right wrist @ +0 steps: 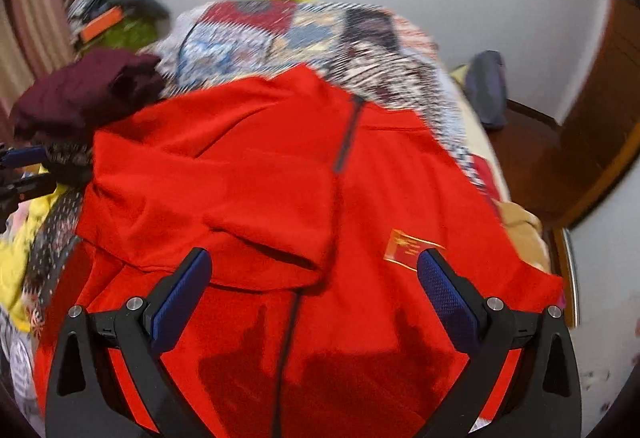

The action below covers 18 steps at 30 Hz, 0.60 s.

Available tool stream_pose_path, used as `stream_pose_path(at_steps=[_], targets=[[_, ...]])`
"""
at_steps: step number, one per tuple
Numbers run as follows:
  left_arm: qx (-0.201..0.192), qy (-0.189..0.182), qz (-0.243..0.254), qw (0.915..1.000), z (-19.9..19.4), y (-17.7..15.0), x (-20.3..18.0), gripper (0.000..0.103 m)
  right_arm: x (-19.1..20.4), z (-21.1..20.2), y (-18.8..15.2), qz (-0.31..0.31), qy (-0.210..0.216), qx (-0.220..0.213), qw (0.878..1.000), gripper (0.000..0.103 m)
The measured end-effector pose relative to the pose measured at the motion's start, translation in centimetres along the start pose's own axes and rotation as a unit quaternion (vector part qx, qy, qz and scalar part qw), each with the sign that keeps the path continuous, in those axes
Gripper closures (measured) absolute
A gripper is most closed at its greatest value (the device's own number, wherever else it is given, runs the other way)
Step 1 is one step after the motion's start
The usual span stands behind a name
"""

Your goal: Fold large clothes

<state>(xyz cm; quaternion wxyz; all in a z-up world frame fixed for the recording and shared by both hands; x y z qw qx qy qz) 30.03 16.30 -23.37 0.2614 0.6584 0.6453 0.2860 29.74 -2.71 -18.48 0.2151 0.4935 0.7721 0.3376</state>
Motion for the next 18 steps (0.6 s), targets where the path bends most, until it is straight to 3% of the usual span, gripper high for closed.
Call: stream_pose_path(at_steps=[5, 8, 13, 15, 17, 18], targets=[[0.041, 0.007, -0.04, 0.9983, 1.6, -5.2, 2.7, 0.037, 2.6, 4.2, -0.9, -0.024, 0.027, 0.044, 0.998, 0.004], [0.063, -0.002, -0.059, 0.9962, 2.5, -8.2, 2.6, 0.037, 3.4, 6.3, -1.9, -0.041, 0.035, 0.072, 0.996, 0.016], [0.083, -0.002, -0.076, 0.9937, 4.6, -10.0, 2.1, 0.037, 4.0, 8.5, -2.9, -0.068, 0.04, 0.095, 0.992, 0.025], [0.077, 0.003, -0.088, 0.9931, 5.2, -9.7, 2.0, 0.036, 4.3, 9.1, -2.7, -0.075, 0.044, 0.097, 0.992, 0.039], [0.071, 0.002, -0.112, 0.9911, 5.8, -9.3, 2.2, 0.036, 4.8, 9.7, -2.7, -0.081, 0.046, 0.1, 0.991, 0.065], [0.07, 0.003, -0.125, 0.9897, 6.0, -9.2, 2.4, 0.036, 4.9, 10.0, -2.8, -0.085, 0.042, 0.101, 0.99, 0.071]])
Point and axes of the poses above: each gripper's, at about its wrist camera, not at the fingertips, and z roughly the way its jaws point, x to its left, y to its top, the point moved 10 cm from there along z, roughly the way its jaws point, and after that the axes turned 12 degrees about -x, right-handed, at the moved point
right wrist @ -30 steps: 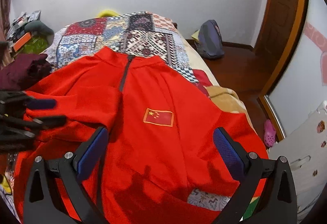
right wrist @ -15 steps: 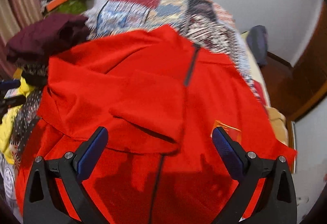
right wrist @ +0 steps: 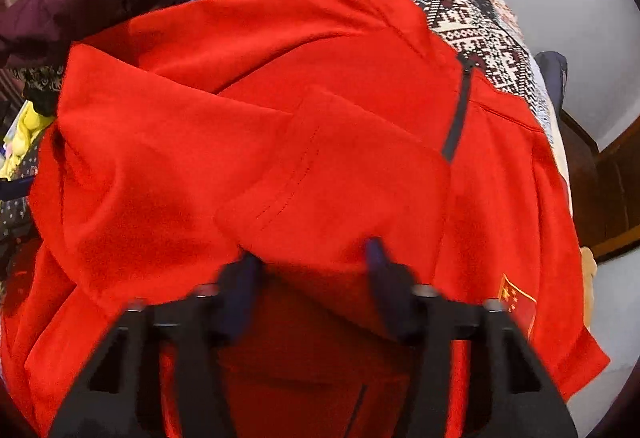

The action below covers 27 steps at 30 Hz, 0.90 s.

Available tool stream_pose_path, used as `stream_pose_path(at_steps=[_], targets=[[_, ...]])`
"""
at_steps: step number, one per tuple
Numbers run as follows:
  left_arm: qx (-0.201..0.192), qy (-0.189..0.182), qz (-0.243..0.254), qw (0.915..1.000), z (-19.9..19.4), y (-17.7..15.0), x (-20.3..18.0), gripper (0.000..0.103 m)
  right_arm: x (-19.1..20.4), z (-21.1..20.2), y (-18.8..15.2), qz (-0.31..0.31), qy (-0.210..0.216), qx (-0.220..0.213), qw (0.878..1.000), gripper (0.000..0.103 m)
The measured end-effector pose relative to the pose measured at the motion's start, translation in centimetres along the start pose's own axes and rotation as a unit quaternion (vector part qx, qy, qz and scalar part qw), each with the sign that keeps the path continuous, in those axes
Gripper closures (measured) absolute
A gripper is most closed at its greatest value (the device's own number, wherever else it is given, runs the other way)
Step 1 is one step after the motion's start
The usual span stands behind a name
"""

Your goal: Fold large clothes

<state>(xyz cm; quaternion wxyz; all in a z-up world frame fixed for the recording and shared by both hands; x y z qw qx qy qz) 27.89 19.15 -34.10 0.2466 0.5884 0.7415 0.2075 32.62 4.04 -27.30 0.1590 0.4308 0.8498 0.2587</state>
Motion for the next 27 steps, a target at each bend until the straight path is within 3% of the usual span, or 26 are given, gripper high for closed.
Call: stream_pose_path(at_steps=[2, 4, 8, 12, 15, 16, 22, 27], targets=[[-0.001, 0.002, -0.022, 0.9998, 0.3, 0.3, 0.4, 0.037, -0.2, -0.2, 0.6, -0.007, -0.013, -0.014, 1.0, 0.095], [-0.007, 0.01, -0.038, 0.9992, 0.4, 0.6, 0.9, 0.037, -0.6, -1.0, 1.6, 0.007, -0.012, -0.03, 0.999, 0.097], [-0.024, 0.029, -0.044, 0.9983, -0.2, 1.3, 1.7, 0.037, -2.9, -4.9, 5.9, 0.047, -0.021, -0.101, 0.994, 0.097], [-0.06, 0.064, -0.027, 0.9958, -1.2, 2.5, 1.7, 0.04, -6.3, -10.0, 10.6, 0.08, -0.044, -0.174, 0.981, 0.098], [-0.077, 0.055, -0.014, 0.9954, -1.6, 3.2, 0.4, 0.078, -8.9, -13.4, 12.4, 0.104, -0.058, -0.212, 0.97, 0.098], [-0.079, 0.047, -0.01, 0.9957, -1.8, 3.5, 0.0, 0.097, -9.7, -14.2, 12.7, 0.109, -0.065, -0.222, 0.967, 0.098], [-0.136, 0.056, 0.026, 0.9888, -5.0, 6.5, -1.1, 0.099, -14.1, -17.0, 11.5, 0.153, -0.098, -0.249, 0.951, 0.098], [-0.136, 0.083, 0.054, 0.9857, -5.2, 6.2, -0.8, 0.102, -16.5, -15.5, 7.5, 0.197, -0.102, -0.221, 0.95, 0.098]])
Point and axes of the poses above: each gripper's, at about its wrist camera, not at the fingertips, and z roughly the way its jaws point, x to its left, y to its top, the point moved 10 cm from there along z, roughly the way its jaws point, and after that the axes turned 12 degrees about -x, right-handed, at the moved point
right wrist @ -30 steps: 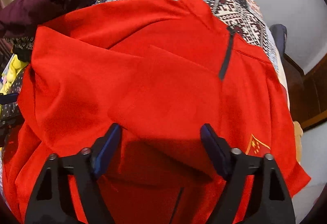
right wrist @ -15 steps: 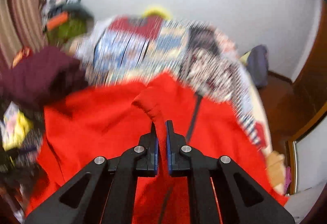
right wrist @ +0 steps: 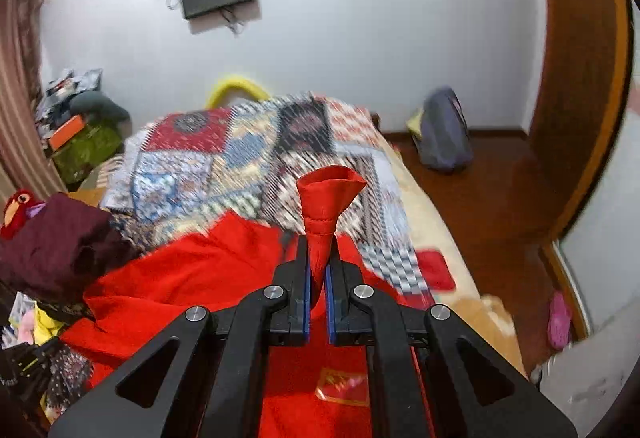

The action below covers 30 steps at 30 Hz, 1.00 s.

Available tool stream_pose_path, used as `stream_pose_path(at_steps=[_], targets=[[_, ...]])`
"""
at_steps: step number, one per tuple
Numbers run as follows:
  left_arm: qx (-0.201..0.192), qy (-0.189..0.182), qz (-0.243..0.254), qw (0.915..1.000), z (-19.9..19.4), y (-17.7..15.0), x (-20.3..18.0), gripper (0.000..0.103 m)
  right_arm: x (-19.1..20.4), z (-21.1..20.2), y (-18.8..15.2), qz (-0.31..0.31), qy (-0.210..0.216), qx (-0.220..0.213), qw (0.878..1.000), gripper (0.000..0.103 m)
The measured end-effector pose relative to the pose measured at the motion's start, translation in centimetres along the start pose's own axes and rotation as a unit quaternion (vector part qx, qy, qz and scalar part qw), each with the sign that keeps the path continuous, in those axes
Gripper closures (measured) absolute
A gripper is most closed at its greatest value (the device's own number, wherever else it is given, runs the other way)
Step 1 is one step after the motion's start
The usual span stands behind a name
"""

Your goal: Fold large clothes

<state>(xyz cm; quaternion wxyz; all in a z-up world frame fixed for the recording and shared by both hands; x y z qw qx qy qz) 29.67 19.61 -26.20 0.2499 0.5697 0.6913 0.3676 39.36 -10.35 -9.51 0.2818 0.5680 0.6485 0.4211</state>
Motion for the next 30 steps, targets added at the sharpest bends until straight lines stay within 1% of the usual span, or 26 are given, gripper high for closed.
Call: stream_pose_path(at_steps=[5, 7, 9, 10, 11, 12, 14, 16, 20, 23, 24, 25, 26, 27, 28, 30], targets=[[0.059, -0.02, -0.032, 0.9976, 1.6, -4.0, 0.7, 0.102, -2.9, 0.2, -5.6, 0.043, 0.001, 0.057, 0.997, 0.098], [0.082, -0.044, -0.039, 0.9949, 1.8, -5.2, 0.2, 0.102, -3.9, 0.0, -7.7, 0.046, -0.006, 0.075, 0.996, 0.098], [0.093, -0.063, -0.035, 0.9931, 1.5, -6.1, -0.6, 0.097, -4.5, -0.1, -8.8, 0.048, -0.012, 0.087, 0.995, 0.098], [0.097, -0.073, -0.025, 0.9923, 1.5, -6.3, -1.2, 0.089, -4.8, 0.0, -9.7, 0.05, -0.016, 0.094, 0.994, 0.098], [0.098, -0.074, -0.017, 0.9923, 1.4, -6.4, -1.9, 0.076, -5.3, -0.2, -9.9, 0.052, -0.017, 0.097, 0.994, 0.098], [0.098, -0.071, -0.005, 0.9927, 1.6, -6.5, -2.3, 0.07, -5.6, -0.2, -10.4, 0.057, -0.018, 0.103, 0.993, 0.098], [0.092, -0.067, 0.016, 0.9933, 2.0, -6.3, -3.0, 0.046, -6.3, -0.5, -11.1, 0.064, -0.021, 0.109, 0.992, 0.098], [0.092, -0.07, 0.021, 0.993, 3.0, -6.1, -3.9, 0.043, -6.6, -0.5, -11.3, 0.067, -0.022, 0.112, 0.991, 0.098], [0.095, -0.069, 0.012, 0.993, 5.0, -5.0, -4.4, 0.043, -6.9, -0.7, -10.7, 0.067, -0.025, 0.104, 0.992, 0.098], [0.086, -0.052, -0.007, 0.9949, 6.6, -3.7, -3.6, 0.042, -7.2, -1.2, -9.5, 0.068, -0.027, 0.087, 0.994, 0.098], [0.08, -0.037, -0.009, 0.9961, 7.0, -3.2, -3.1, 0.042, -7.3, -1.5, -8.7, 0.069, -0.027, 0.078, 0.994, 0.098], [0.071, -0.005, -0.011, 0.9974, 7.4, -2.5, -2.0, 0.042, -7.3, -1.6, -8.2, 0.069, -0.027, 0.072, 0.995, 0.098], [0.064, 0.013, -0.012, 0.9978, 7.6, -2.1, -1.3, 0.042, -7.5, -1.9, -7.5, 0.071, -0.028, 0.062, 0.995, 0.098], [0.051, 0.041, -0.018, 0.9977, 7.7, -1.4, -0.2, 0.042, -7.5, -2.3, -6.9, 0.072, -0.026, 0.054, 0.996, 0.098], [0.043, 0.053, -0.026, 0.9973, 7.6, -1.0, 0.5, 0.042, -7.6, -2.7, -6.4, 0.076, -0.023, 0.046, 0.996, 0.098], [0.031, 0.078, -0.039, 0.9957, 7.3, -0.6, 1.6, 0.042, -7.5, -3.0, -6.4, 0.081, -0.017, 0.044, 0.996, 0.098]])
Point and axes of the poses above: each gripper's, at about its wrist camera, not at the fingertips, and z roughly the way its jaws point, x to its left, y to its top, the point moved 10 cm from there along z, roughly the way its jaws point, and after that the axes turned 12 degrees about -x, right-handed, at the moved point
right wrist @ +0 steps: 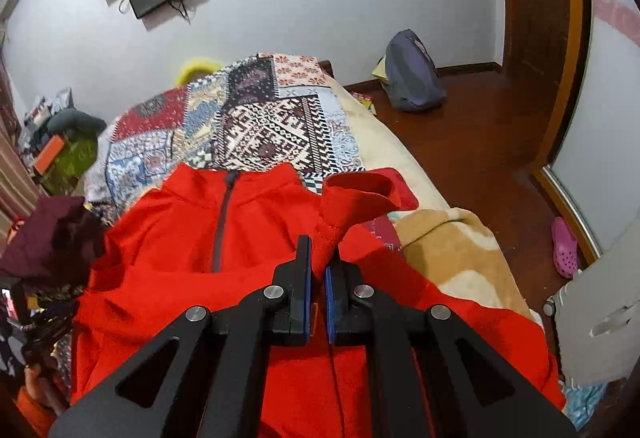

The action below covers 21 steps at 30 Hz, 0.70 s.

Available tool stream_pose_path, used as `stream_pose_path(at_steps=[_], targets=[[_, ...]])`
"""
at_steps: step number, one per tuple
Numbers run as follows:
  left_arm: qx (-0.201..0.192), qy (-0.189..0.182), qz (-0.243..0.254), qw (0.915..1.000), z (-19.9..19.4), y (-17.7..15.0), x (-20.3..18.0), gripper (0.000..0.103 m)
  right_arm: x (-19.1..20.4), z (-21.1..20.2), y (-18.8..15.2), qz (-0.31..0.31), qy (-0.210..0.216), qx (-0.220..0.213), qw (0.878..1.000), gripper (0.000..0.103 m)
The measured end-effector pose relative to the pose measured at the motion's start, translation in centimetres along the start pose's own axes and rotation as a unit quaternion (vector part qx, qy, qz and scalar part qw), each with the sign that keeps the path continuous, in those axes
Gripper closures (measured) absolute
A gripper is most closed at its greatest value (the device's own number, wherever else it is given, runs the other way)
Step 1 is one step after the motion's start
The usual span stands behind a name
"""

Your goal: Fold large clothes

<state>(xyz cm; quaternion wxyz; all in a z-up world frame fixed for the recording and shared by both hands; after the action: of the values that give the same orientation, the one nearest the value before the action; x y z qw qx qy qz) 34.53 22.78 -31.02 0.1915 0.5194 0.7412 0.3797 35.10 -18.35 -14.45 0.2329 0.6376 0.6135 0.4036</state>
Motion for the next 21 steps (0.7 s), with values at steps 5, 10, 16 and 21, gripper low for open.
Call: stream_pose_path(at_steps=[5, 10, 16, 21], targets=[[0.0, 0.092, -0.003, 0.9957, 0.5, -0.6, 4.0, 0.058, -0.7, 0.4, -3.4, 0.015, 0.002, 0.033, 0.999, 0.098], [0.046, -0.019, -0.047, 0.9976, -0.1, -2.7, 3.7, 0.058, -2.1, 1.1, -8.5, 0.033, -0.009, 0.085, 0.996, 0.098], [0.03, -0.108, 0.026, 0.9934, -3.3, -2.3, -0.7, 0.043, -3.3, 1.4, -10.4, 0.051, -0.017, 0.106, 0.993, 0.098], [0.011, -0.146, 0.1, 0.9842, -3.5, -1.1, -6.4, 0.041, -2.5, 1.1, -8.9, 0.033, -0.014, 0.093, 0.995, 0.098]])
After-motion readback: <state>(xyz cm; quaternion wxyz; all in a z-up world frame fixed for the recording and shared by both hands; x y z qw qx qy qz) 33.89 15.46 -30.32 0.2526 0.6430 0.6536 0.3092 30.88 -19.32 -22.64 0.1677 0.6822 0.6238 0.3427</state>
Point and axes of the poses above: each gripper's, at about its wrist camera, not at the fingertips, and z roughly the way its jaws point, x to its left, y to its top, the point moved 10 cm from there along z, roughly the way its jaws point, and after that the axes turned 12 degrees about -x, right-handed, at the moved point
